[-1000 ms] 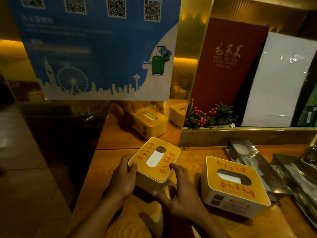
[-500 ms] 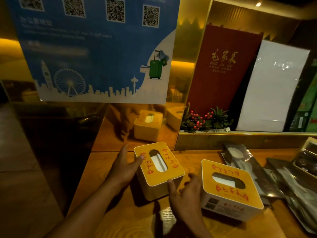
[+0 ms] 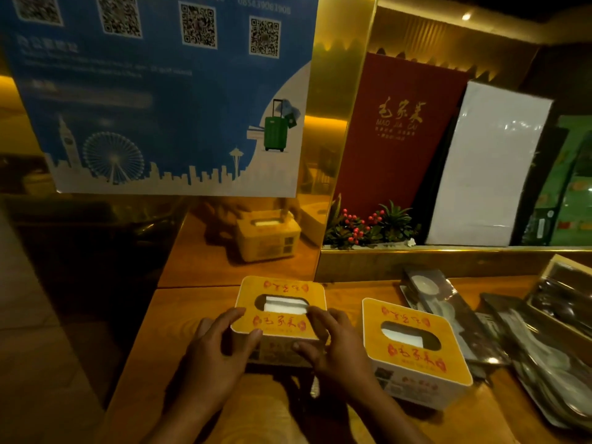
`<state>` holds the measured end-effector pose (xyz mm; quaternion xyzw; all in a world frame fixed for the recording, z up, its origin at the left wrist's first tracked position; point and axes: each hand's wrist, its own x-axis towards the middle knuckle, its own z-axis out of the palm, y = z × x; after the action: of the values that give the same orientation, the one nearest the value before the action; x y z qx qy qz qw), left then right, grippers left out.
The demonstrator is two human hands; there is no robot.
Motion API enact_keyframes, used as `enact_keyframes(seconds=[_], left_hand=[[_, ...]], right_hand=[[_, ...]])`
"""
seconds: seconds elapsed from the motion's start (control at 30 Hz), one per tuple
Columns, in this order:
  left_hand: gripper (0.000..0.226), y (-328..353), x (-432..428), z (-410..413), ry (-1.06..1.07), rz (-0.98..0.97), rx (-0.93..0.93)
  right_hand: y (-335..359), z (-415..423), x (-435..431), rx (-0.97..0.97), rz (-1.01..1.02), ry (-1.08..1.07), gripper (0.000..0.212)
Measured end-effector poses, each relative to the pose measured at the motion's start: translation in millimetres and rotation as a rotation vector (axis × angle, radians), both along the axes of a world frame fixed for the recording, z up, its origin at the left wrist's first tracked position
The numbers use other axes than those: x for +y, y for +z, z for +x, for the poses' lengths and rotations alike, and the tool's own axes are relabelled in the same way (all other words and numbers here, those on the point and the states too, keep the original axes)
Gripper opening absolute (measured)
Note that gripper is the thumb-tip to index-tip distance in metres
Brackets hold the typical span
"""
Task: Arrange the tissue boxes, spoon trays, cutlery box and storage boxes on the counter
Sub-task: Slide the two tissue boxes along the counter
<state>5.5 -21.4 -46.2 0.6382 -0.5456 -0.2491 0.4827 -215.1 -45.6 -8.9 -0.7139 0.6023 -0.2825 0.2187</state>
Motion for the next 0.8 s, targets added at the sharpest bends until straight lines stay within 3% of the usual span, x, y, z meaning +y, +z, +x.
enact_keyframes(seconds=[0.4,0.57,0.67,0.8], left_hand=[[0.063,9,20,3,0.049,0.042,-0.044],[0.066,21,25,-5,0.125,0.073,-0.133],[0.05,44,28,-36,0.175,-0.041,-0.22],[0.046,64,33,-104,-0.117,-0.239,-0.334]], right_hand=[[13,10,17,-0.005,-0.02,0.125,0.065],[21,0,25,0.08,-0.04,0.159,0.076],[43,-46,38,0.087,-0.254,0.061,0.064],[47,-151,47,0.121,-0.333,-0.23,0.045]])
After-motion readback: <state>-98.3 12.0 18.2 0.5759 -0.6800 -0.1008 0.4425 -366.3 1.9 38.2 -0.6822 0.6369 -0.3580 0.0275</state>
